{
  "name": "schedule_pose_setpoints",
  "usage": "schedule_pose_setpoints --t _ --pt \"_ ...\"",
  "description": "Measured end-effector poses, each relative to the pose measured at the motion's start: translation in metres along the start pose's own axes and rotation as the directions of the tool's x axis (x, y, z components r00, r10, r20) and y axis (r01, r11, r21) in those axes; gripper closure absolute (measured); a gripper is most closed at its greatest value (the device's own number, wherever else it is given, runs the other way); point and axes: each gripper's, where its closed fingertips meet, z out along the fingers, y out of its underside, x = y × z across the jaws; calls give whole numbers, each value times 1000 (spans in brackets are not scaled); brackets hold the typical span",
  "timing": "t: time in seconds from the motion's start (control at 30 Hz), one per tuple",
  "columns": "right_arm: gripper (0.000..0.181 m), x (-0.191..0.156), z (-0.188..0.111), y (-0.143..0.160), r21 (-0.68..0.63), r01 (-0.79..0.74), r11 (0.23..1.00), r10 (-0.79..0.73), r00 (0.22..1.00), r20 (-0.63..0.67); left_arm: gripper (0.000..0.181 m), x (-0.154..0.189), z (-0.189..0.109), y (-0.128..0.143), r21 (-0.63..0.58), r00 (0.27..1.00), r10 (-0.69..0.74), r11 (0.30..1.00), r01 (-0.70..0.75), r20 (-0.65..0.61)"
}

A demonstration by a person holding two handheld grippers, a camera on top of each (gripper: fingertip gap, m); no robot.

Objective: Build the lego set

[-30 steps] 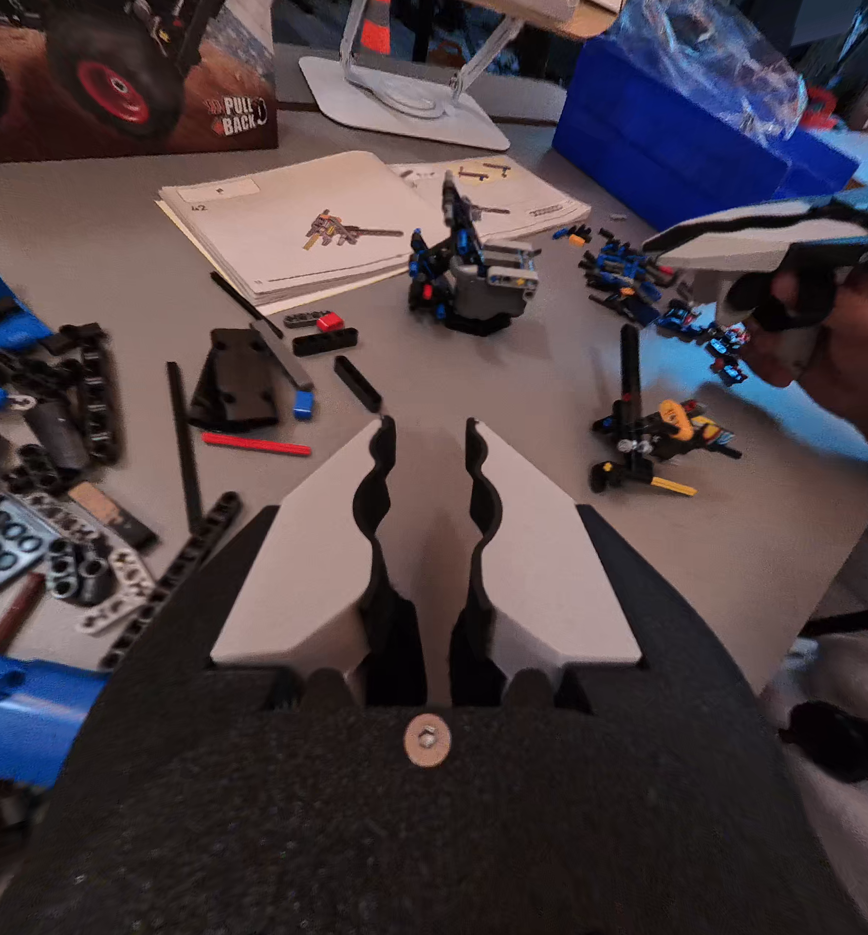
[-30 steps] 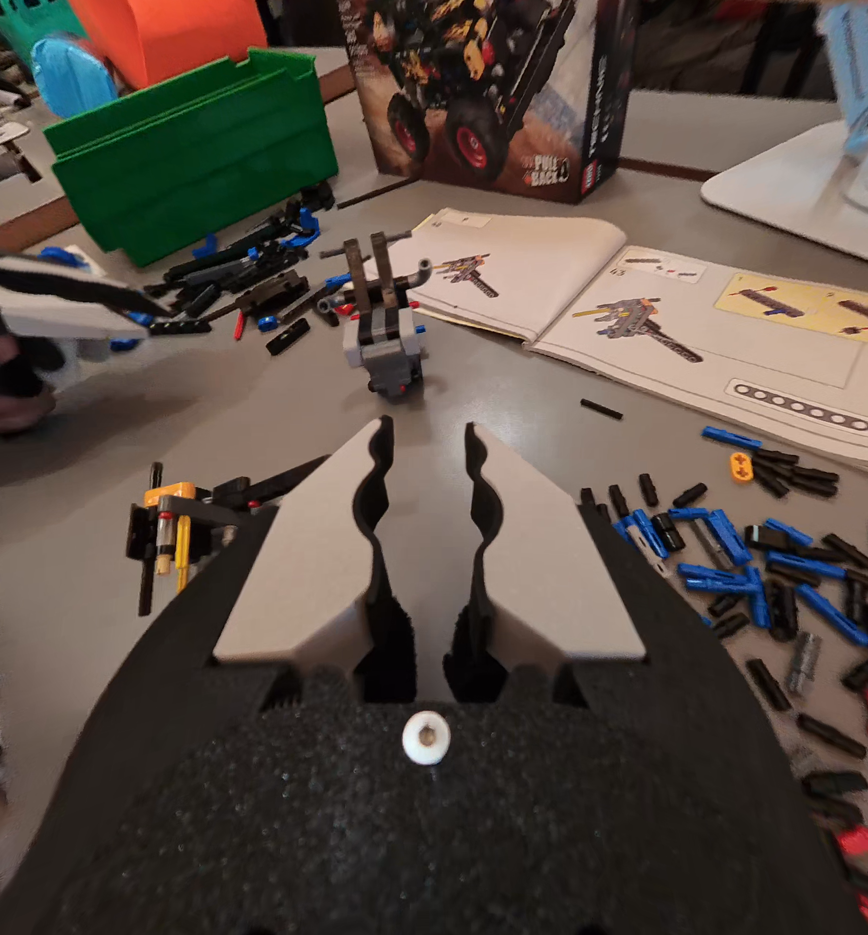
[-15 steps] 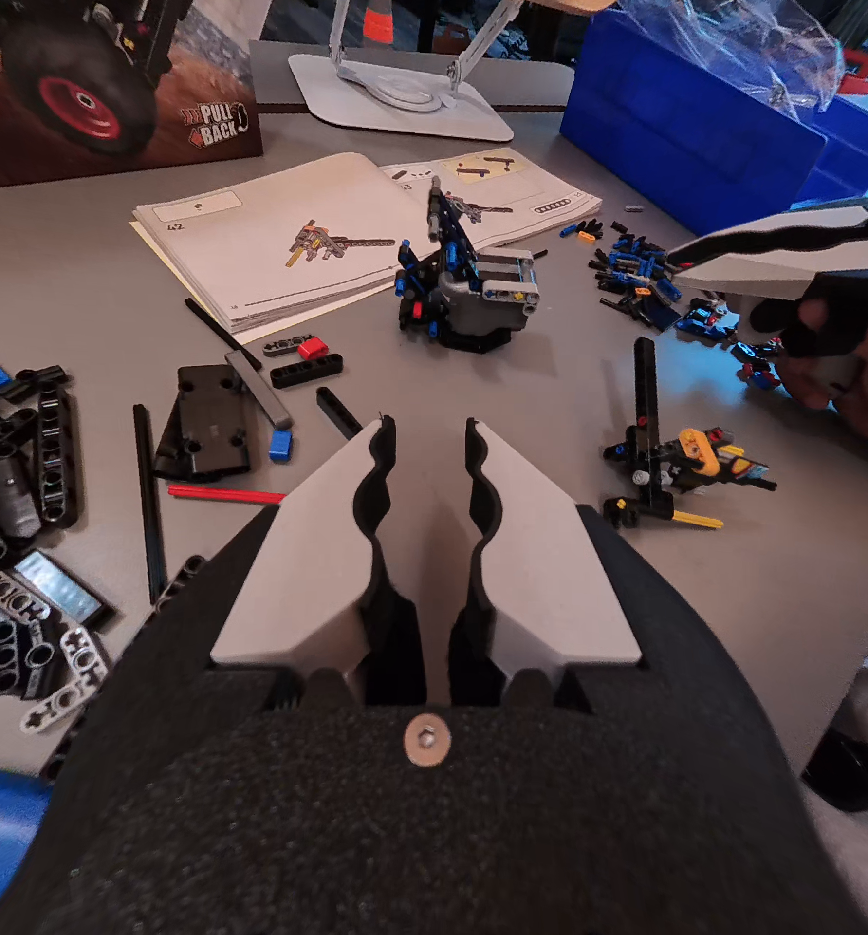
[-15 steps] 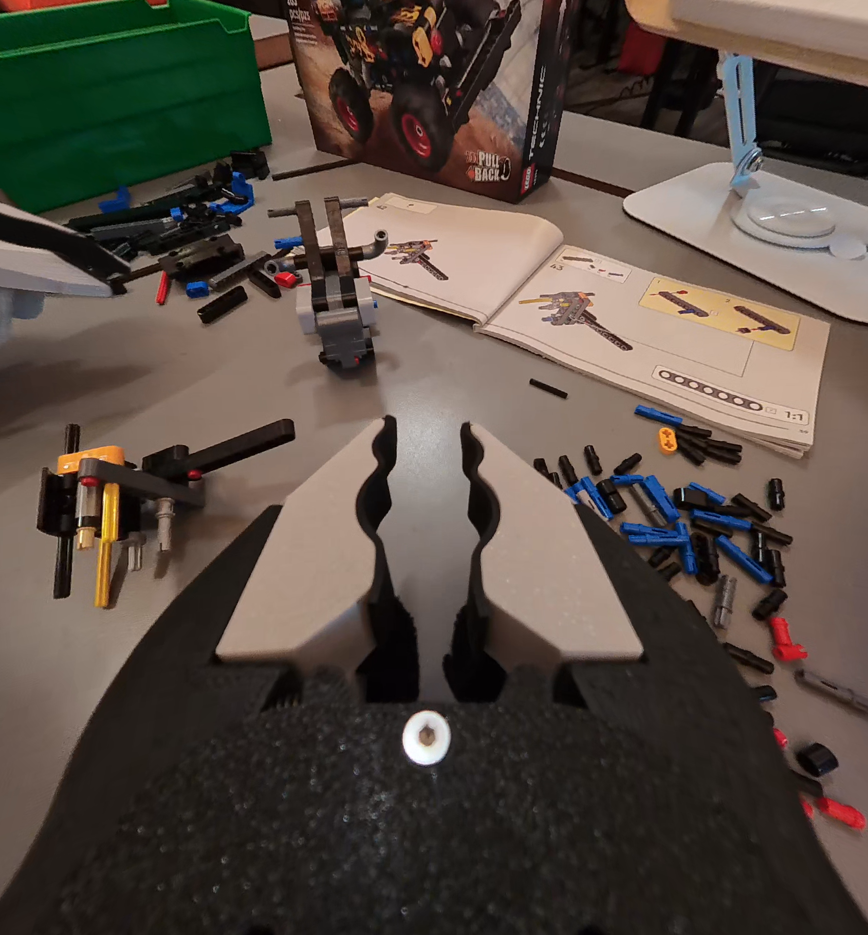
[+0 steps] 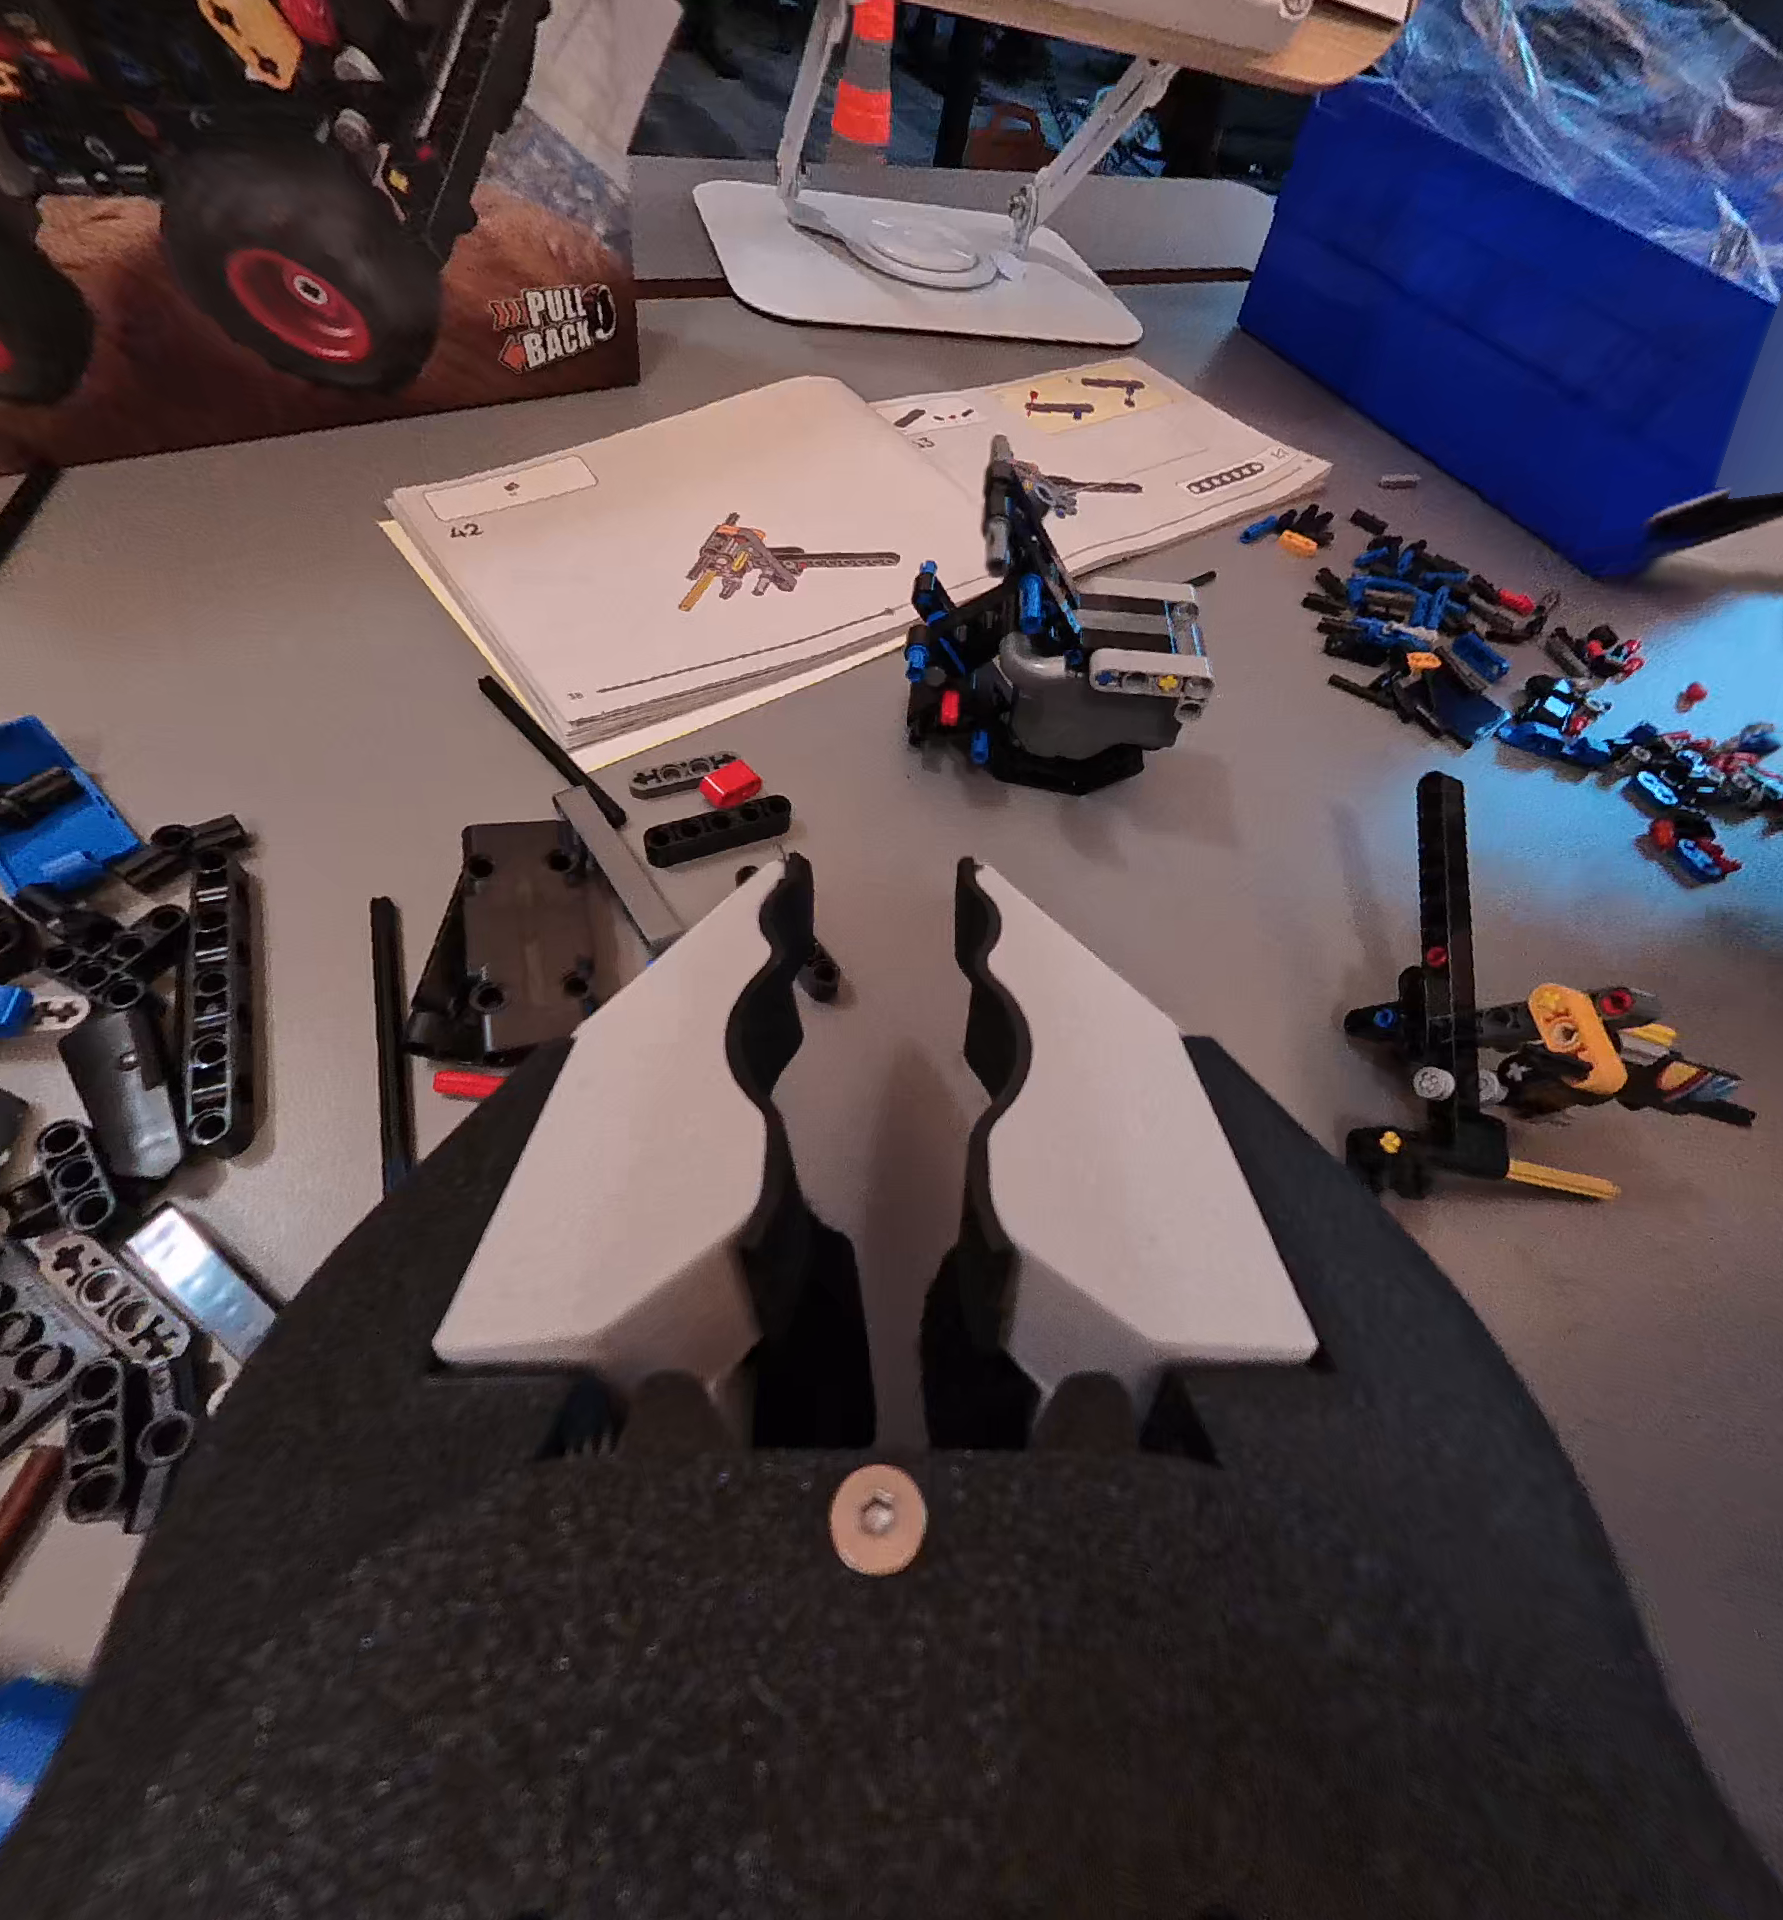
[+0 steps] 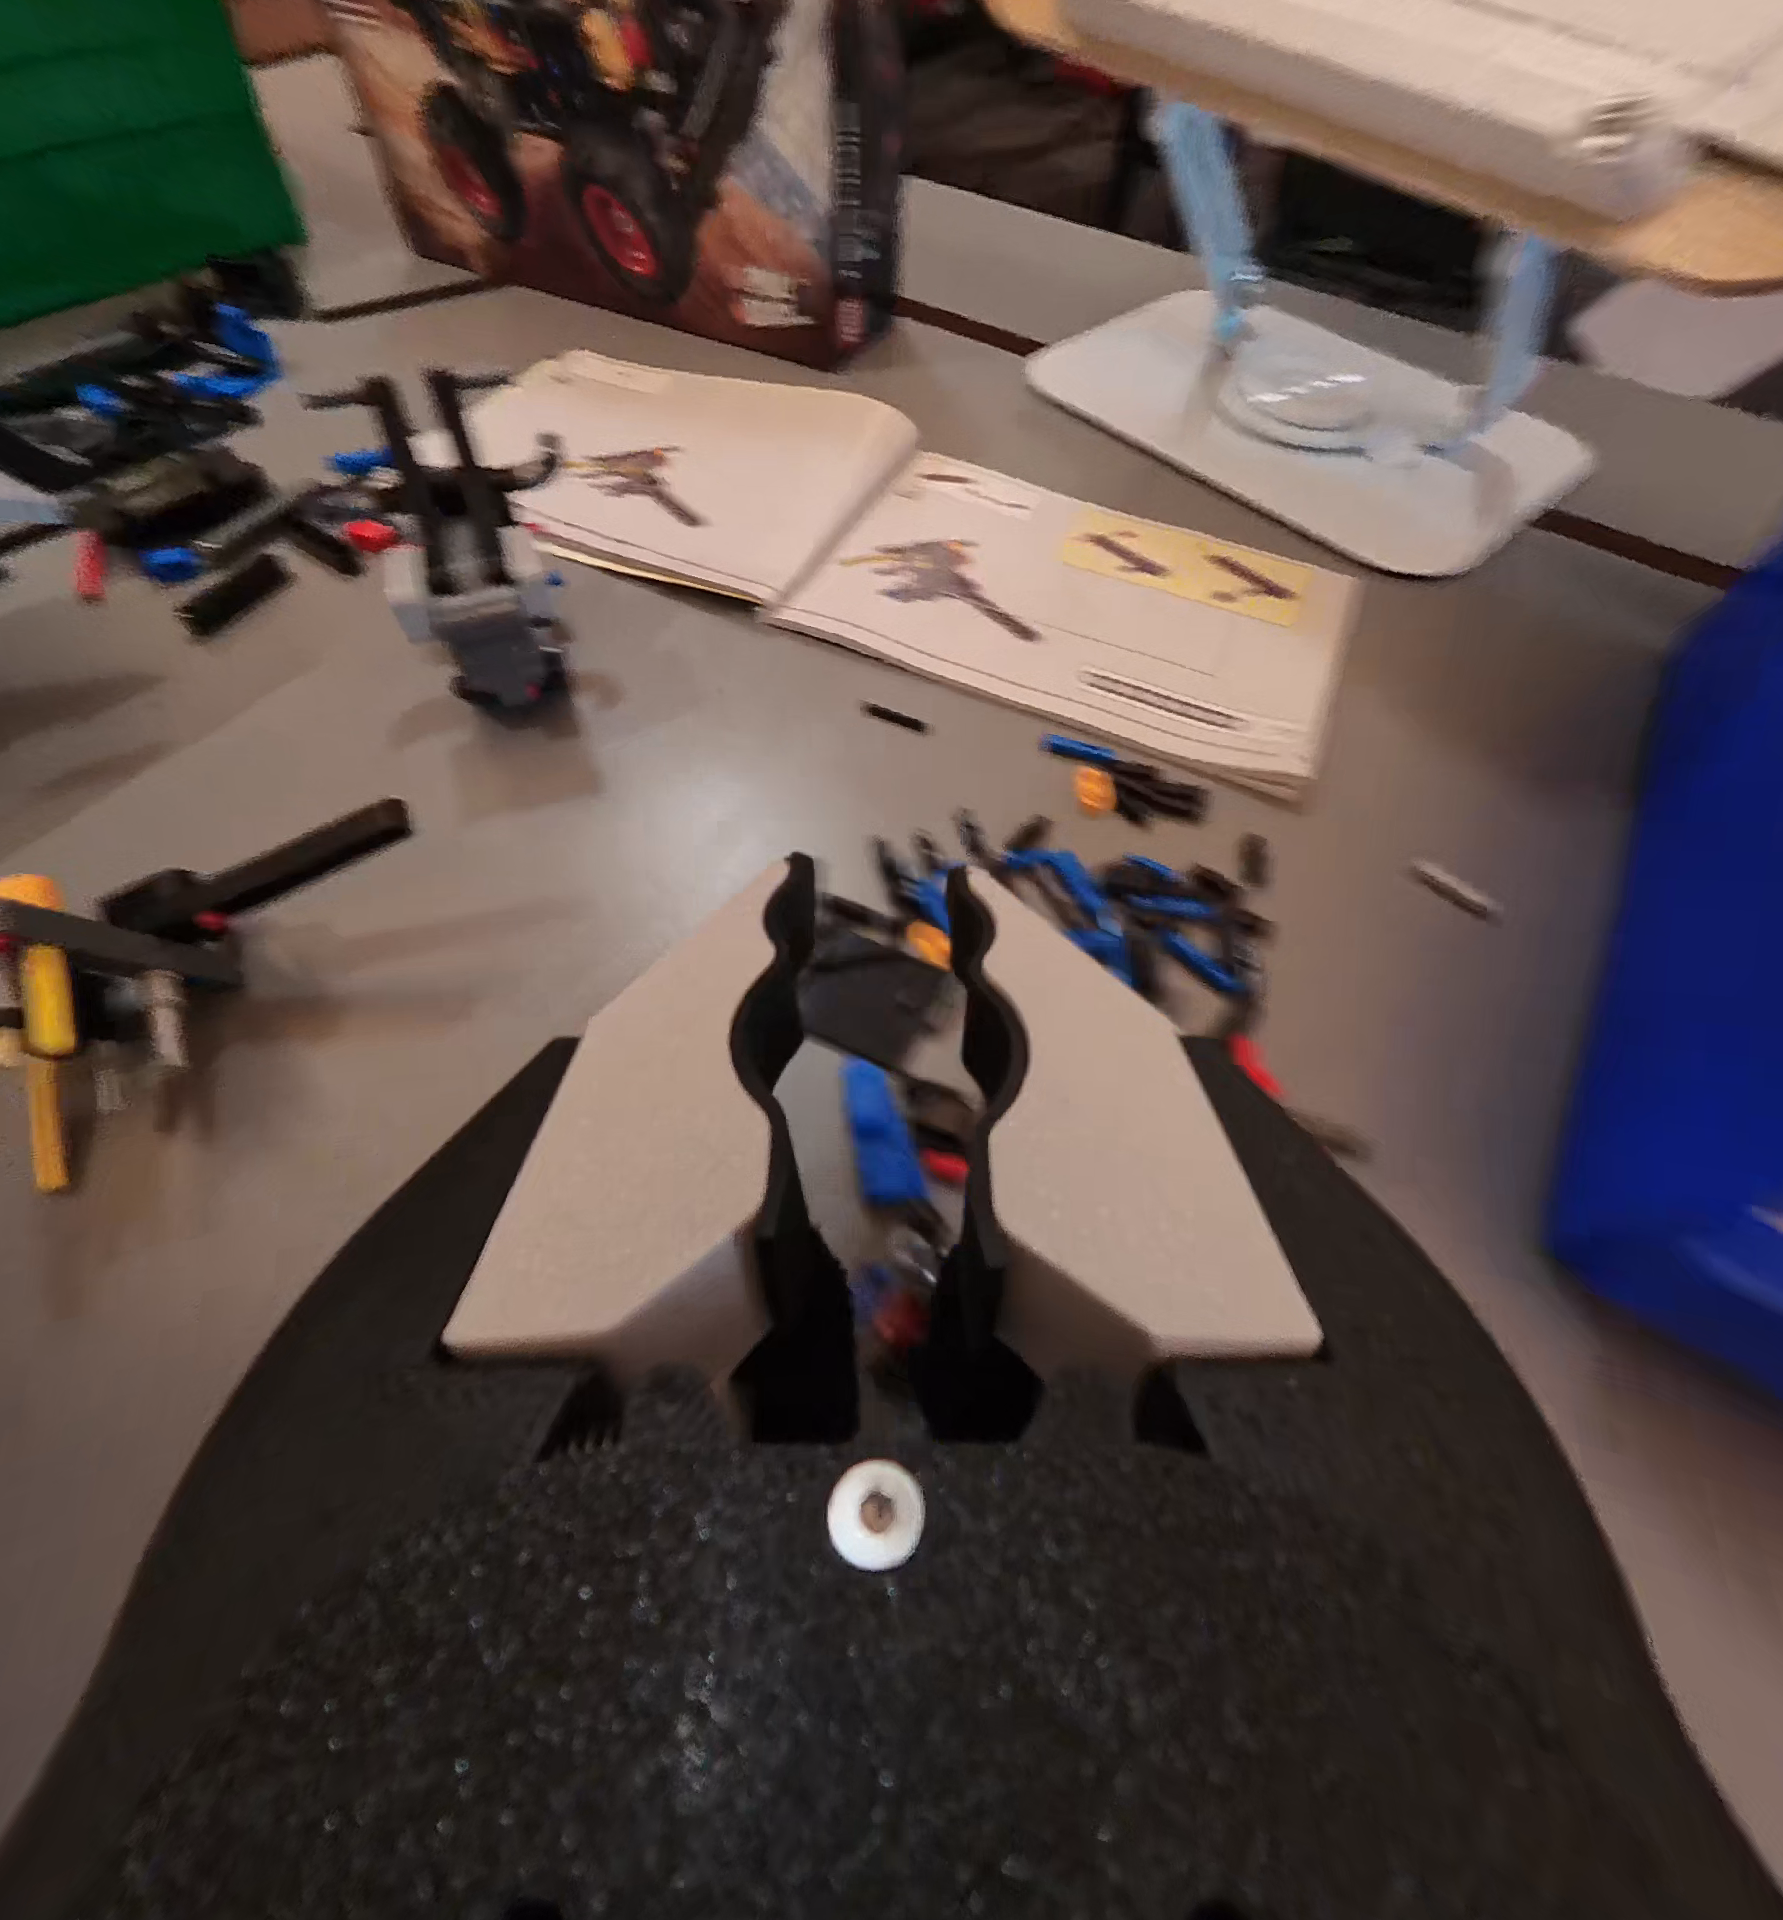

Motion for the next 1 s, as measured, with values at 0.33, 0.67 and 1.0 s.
schedule_pose_setpoints --t 0.33,0.67,1.0 --pt "159 68 -89 75 -188 -70 980 22 969 -246 156 3 0 0 2 999 40 999 -40 7" --pt "168 21 -28 67 -213 -37 976 23 997 -67 156 4 -3 -3 29 997 68 997 -69 25" --pt "172 24 -8 71 -262 -27 965 14 999 -52 156 4 -3 -3 33 998 65 997 -66 24"
